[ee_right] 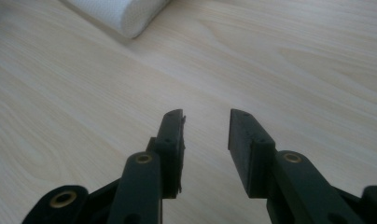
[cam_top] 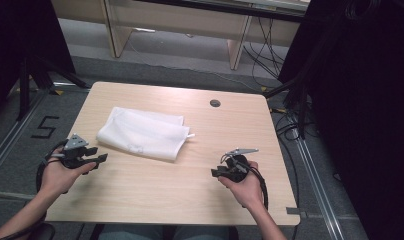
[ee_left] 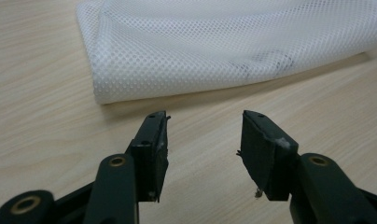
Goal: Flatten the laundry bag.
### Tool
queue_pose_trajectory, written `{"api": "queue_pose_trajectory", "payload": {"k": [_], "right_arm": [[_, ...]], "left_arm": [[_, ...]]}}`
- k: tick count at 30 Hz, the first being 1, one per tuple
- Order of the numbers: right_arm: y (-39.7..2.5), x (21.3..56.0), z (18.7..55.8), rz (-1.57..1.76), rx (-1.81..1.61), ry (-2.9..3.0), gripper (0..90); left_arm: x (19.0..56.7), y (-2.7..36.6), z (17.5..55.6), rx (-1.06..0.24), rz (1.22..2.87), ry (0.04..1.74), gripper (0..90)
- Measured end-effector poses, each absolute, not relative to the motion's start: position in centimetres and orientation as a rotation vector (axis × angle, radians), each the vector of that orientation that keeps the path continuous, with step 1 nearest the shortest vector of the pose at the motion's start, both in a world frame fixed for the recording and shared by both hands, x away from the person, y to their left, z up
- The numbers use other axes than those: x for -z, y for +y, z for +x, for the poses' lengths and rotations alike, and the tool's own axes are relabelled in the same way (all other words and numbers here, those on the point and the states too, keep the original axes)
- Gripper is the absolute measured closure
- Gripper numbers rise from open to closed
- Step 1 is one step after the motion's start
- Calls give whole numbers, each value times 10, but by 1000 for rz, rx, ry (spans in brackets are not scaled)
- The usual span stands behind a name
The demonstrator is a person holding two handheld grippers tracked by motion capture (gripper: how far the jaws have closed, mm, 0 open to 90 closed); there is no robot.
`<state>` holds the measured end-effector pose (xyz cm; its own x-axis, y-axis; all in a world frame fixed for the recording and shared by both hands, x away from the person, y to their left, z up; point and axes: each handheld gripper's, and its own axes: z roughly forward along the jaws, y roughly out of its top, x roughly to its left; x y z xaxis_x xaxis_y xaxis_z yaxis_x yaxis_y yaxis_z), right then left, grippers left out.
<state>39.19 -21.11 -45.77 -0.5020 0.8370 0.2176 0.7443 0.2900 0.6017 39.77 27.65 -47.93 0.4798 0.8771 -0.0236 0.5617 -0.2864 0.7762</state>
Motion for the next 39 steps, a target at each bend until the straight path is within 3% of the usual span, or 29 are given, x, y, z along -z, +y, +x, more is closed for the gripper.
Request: {"api": "queue_pose_trajectory", "payload": {"k": [7, 20, 39], "right_arm": [[-180, 459, 413, 1422, -977, 2472, 655], [-124, 457, 447, 1394, -988, 2514, 587], [-87, 471, 466, 1440, -943, 2539, 525]], "left_arm": [[471, 280, 418, -586, 1888, 1261, 496], [477, 282, 450, -577, 1898, 1284, 453], [485, 280, 482, -548, 1882, 1331, 461]]}}
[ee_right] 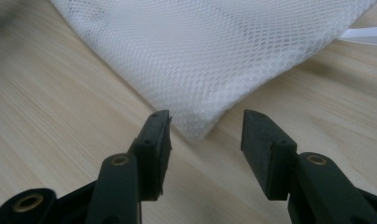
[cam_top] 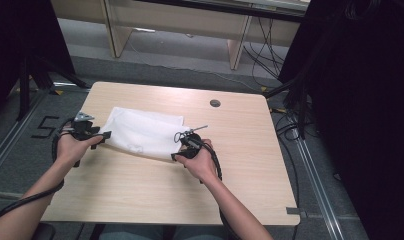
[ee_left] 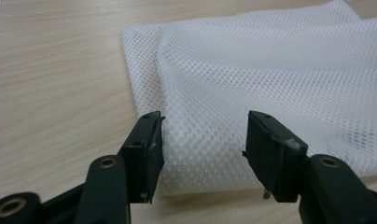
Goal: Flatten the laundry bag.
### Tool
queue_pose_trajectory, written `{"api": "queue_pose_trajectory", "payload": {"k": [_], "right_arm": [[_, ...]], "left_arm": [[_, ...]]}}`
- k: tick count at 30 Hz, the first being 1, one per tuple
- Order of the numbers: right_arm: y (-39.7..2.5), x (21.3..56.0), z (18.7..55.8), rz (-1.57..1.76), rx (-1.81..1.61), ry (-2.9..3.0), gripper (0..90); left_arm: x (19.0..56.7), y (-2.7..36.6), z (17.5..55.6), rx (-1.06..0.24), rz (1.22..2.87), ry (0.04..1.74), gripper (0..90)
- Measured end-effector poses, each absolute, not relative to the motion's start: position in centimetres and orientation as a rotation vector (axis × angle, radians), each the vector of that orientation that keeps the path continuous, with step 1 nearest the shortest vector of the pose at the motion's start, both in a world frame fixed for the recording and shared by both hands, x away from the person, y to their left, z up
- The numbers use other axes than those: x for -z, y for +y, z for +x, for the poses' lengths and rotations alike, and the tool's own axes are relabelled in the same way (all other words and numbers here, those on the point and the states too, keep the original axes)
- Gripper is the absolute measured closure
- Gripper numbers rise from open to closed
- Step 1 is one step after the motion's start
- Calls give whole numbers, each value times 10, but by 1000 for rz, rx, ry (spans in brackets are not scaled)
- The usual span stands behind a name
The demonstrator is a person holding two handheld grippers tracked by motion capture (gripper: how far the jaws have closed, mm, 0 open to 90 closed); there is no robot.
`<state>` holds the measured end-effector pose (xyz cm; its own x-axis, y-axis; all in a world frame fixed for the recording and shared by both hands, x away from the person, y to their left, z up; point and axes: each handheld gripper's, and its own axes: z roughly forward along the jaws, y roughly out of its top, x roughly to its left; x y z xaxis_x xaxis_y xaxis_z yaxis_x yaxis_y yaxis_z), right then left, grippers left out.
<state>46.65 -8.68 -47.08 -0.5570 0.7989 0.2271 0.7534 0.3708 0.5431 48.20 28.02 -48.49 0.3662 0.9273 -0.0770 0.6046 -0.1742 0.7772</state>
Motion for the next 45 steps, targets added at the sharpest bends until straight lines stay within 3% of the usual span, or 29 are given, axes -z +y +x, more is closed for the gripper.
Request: {"api": "queue_pose_trajectory", "payload": {"k": [7, 12, 15, 27, 45], "right_arm": [[-79, 476, 473, 1444, -904, 2516, 545], [-79, 478, 475, 1410, -896, 2529, 759], [-81, 478, 476, 1383, -884, 2540, 814], [-110, 476, 468, 1401, -860, 2559, 839], [-176, 472, 415, 1452, -790, 2566, 820]], "left_arm": [[487, 281, 482, -537, 1942, 1317, 511], [487, 279, 481, -525, 1918, 1316, 614], [488, 278, 480, -508, 1939, 1313, 654], [489, 259, 471, -443, 2092, 1206, 761], [490, 201, 430, -260, 2274, 985, 790]]}}
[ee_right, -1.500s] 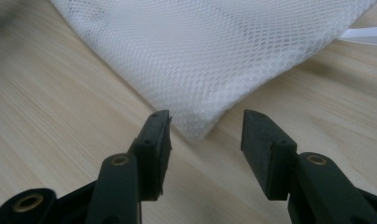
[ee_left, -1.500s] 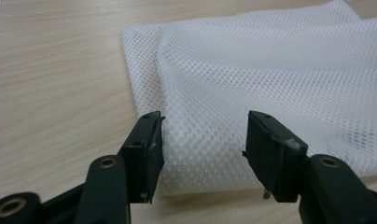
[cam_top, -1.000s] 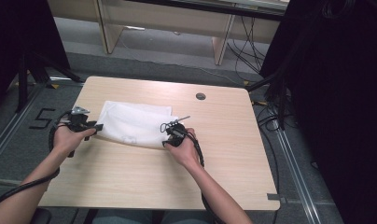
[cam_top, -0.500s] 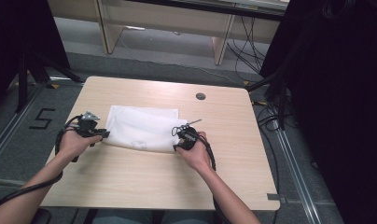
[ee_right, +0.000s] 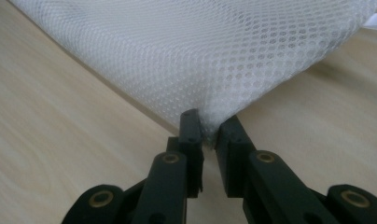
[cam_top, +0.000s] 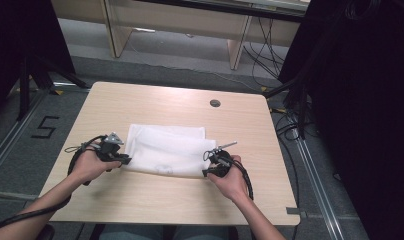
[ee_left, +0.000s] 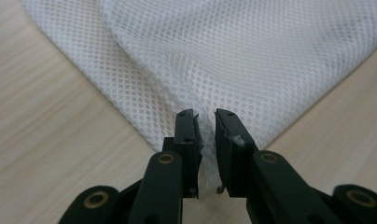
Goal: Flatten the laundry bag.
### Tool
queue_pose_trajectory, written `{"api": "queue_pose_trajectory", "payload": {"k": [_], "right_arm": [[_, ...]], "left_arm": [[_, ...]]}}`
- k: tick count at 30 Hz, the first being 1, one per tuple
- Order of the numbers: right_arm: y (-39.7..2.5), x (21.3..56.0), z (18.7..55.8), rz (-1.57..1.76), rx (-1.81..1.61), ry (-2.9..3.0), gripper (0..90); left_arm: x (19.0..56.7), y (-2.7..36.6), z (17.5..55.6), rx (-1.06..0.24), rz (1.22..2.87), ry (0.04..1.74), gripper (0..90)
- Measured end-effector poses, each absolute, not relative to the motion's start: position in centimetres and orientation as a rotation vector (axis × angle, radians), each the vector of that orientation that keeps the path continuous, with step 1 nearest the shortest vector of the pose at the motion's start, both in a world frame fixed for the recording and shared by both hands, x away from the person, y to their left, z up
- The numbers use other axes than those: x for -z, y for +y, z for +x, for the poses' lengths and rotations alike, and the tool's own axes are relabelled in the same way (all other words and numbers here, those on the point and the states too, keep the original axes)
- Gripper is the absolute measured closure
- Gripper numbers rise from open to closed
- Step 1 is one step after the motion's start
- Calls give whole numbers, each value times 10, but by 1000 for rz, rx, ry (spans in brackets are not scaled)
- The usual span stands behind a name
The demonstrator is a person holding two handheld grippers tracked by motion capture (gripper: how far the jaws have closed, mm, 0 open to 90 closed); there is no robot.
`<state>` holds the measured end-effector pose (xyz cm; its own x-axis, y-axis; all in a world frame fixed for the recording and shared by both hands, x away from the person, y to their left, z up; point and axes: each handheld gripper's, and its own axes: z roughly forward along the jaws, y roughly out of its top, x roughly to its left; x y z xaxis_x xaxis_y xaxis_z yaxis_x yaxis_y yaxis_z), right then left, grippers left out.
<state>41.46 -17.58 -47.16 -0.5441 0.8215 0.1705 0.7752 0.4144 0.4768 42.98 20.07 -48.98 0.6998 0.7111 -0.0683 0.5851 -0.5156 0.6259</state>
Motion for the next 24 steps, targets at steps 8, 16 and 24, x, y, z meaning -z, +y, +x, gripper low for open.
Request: {"api": "queue_pose_trajectory", "payload": {"k": [8, 16, 24], "right_arm": [[-197, 465, 394, 1484, -794, 2555, 678], [-206, 435, 409, 1444, -847, 2450, 575], [-176, 434, 447, 1320, -848, 2494, 529]], "left_arm": [[485, 189, 410, -242, 2304, 903, 758], [456, 185, 406, -332, 2194, 889, 719], [465, 140, 408, -279, 2279, 766, 690]]}}
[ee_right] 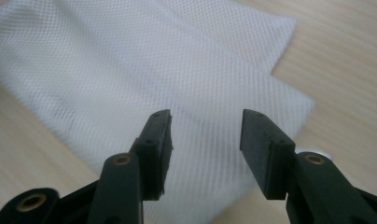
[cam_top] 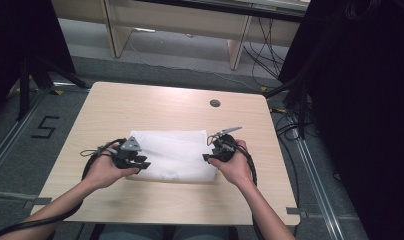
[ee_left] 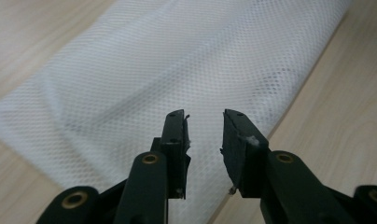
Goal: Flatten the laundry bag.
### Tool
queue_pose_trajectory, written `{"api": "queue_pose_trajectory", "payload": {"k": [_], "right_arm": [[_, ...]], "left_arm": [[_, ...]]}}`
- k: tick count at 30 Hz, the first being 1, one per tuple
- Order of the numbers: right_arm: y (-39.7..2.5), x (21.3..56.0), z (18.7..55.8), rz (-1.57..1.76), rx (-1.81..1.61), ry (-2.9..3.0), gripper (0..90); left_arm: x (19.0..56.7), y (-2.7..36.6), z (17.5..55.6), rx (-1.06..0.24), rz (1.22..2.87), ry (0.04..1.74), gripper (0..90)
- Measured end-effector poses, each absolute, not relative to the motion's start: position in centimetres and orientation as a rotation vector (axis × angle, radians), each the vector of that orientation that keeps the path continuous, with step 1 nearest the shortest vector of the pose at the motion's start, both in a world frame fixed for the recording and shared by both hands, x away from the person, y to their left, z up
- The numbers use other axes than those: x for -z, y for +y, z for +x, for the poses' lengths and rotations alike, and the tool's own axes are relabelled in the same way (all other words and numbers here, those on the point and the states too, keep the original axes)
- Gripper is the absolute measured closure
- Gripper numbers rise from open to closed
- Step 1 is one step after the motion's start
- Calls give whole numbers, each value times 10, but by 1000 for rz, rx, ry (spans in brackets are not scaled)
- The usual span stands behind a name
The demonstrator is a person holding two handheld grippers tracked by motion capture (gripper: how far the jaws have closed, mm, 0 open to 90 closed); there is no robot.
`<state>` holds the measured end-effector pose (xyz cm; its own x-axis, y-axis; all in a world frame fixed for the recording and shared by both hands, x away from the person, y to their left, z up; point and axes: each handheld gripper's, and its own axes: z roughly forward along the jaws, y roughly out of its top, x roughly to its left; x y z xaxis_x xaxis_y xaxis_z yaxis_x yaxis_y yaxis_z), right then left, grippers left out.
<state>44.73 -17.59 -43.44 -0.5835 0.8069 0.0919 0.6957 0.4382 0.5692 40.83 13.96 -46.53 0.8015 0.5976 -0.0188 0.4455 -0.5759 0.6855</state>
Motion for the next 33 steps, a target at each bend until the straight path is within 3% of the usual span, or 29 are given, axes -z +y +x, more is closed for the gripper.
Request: {"api": "queue_pose_trajectory", "payload": {"k": [10, 22, 24, 27, 31, 33], "right_arm": [[-143, 462, 504, 1260, -755, 2524, 454], [-129, 490, 531, 1201, -657, 2550, 418], [-129, 490, 531, 1209, -684, 2557, 477], [-126, 487, 528, 1146, -679, 2617, 679], [-121, 485, 524, 1102, -638, 2660, 808], [-121, 485, 524, 1074, -640, 2678, 826]], "left_arm": [[483, 111, 412, -222, 2408, 647, 664], [495, 108, 413, -202, 2421, 655, 655], [498, 106, 411, -201, 2376, 696, 653], [497, 107, 413, -206, 2426, 655, 651], [498, 108, 413, -202, 2419, 665, 650], [498, 108, 413, -202, 2418, 666, 650]]}}
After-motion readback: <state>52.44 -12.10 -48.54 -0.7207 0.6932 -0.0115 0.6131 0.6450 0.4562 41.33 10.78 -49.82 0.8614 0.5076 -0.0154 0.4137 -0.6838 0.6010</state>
